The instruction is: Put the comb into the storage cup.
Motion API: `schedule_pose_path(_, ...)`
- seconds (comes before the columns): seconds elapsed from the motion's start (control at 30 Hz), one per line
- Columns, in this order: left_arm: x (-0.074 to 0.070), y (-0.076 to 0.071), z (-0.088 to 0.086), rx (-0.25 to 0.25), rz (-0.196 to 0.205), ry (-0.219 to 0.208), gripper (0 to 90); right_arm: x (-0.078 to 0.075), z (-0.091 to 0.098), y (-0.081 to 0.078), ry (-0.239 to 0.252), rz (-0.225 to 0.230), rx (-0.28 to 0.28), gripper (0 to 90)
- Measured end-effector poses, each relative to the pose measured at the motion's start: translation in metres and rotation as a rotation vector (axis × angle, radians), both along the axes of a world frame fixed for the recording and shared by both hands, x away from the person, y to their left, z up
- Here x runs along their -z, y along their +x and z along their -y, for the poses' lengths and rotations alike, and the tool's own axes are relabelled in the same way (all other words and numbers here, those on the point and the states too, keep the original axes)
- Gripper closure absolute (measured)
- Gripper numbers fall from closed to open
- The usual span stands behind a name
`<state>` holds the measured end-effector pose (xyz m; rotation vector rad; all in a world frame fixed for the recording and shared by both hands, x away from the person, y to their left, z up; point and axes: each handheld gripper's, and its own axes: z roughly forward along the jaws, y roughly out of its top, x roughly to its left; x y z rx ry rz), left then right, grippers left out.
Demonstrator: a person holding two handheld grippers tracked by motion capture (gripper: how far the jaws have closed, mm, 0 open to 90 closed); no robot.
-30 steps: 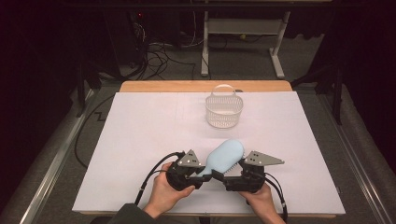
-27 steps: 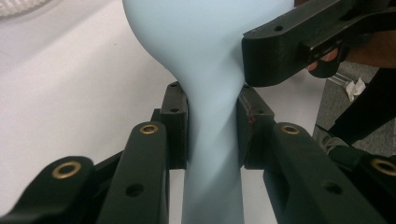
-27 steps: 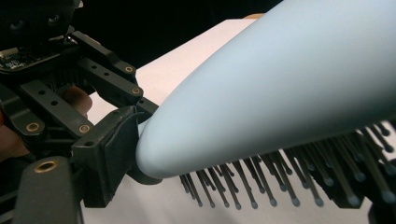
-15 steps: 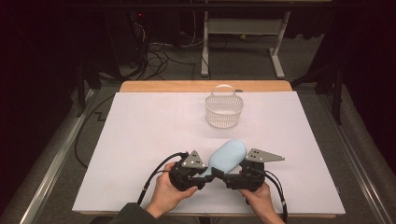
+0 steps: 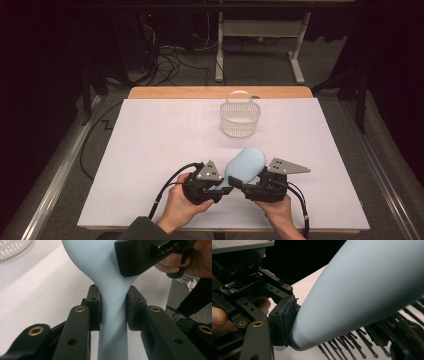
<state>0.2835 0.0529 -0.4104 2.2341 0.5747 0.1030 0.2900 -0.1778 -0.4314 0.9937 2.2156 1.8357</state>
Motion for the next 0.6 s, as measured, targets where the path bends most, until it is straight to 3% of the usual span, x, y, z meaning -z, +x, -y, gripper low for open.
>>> schedule_pose_path(0.2, 0.0025, 0.0007, -0.0017, 0.007, -0.005, 0.025, 69.7, -0.0018, -0.0021, 0.0006, -0.012, -0.05, -0.011, 41.2)
schedule_pose_path(0.4, 0.0077, 0.0029, -0.0016, 0.029, -0.045, -0.012, 69.7, -0.0042, -0.0005, 0.002, -0.016, -0.126, -0.051, 49.8)
schedule_pose_path(0.47, 0.0073, 0.0039, -0.0015, 0.035, -0.042, -0.002, 69.5, -0.0059, -0.0008, 0.0014, -0.018, -0.128, -0.064, 53.0)
schedule_pose_path(0.6, 0.0088, 0.0028, -0.0009, 0.03, -0.044, -0.027, 67.4, -0.0091, -0.0023, 0.0002, -0.03, -0.122, -0.08, 55.7)
